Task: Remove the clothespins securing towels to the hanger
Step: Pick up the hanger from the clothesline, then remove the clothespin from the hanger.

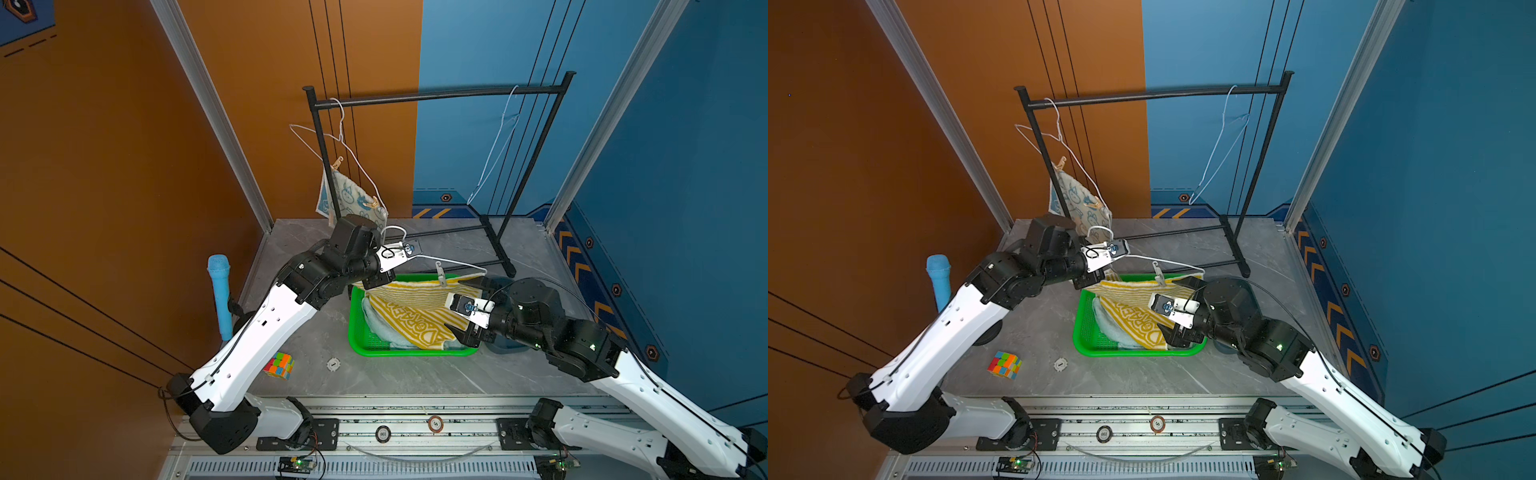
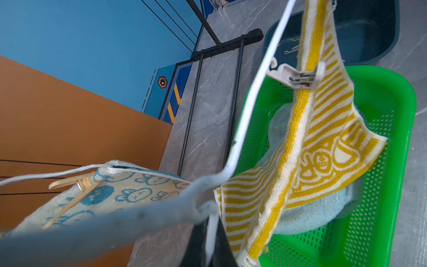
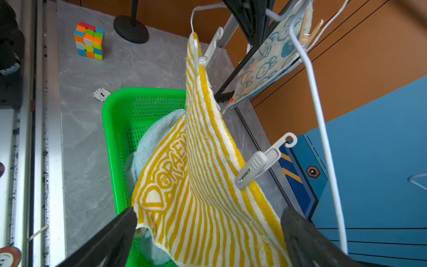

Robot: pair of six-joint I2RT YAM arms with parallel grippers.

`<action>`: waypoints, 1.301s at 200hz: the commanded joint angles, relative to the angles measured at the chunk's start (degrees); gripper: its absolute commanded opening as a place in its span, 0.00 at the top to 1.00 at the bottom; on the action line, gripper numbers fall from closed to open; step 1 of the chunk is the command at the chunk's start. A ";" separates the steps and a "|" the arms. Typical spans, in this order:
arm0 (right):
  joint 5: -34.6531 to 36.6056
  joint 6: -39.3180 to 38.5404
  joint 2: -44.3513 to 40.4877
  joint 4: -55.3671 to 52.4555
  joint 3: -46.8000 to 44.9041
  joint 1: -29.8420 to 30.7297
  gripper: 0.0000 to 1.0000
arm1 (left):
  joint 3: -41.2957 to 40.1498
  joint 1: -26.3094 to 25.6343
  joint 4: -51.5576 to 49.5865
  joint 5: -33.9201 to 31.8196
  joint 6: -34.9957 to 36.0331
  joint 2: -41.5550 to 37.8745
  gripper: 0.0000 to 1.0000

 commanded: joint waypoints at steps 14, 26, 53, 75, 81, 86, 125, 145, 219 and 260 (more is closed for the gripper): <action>5.78 -2.33 1.31 8.42 -3.00 0.68 0.00 | -0.72 -0.59 0.38 0.67 -1.00 -1.47 1.00; 6.17 -2.15 2.00 10.56 -3.73 0.63 0.00 | -0.64 -0.65 0.32 1.01 -0.88 -1.45 1.00; 5.34 -1.22 3.72 13.64 -4.49 0.12 0.00 | -0.54 -0.70 0.32 1.82 -0.71 -1.47 1.00; 4.27 0.58 5.17 15.34 -4.42 -1.00 0.00 | -0.54 -0.83 0.35 2.02 -0.60 -1.42 1.00; 4.04 0.86 5.54 15.83 -4.50 -1.25 0.00 | -0.54 -0.82 0.32 2.11 -0.53 -1.46 1.00; 3.74 1.08 5.76 16.35 -4.58 -1.45 0.00 | -0.56 -0.83 0.37 2.17 -0.47 -1.49 1.00; 2.11 2.09 7.64 18.90 -5.03 -2.75 0.00 | -0.63 -0.83 0.38 2.78 -0.18 -1.49 1.00; 0.60 2.83 8.40 20.07 -5.30 -3.66 0.00 | -0.54 -0.86 0.35 2.91 -0.01 -1.40 1.00; -3.43 1.92 11.61 18.55 -4.23 -4.50 0.00 | -0.54 -0.82 0.36 2.71 0.34 -1.05 1.00; -4.85 -1.11 10.97 15.00 -3.20 -3.91 0.00 | -0.46 -0.74 0.33 2.37 0.26 -0.92 1.00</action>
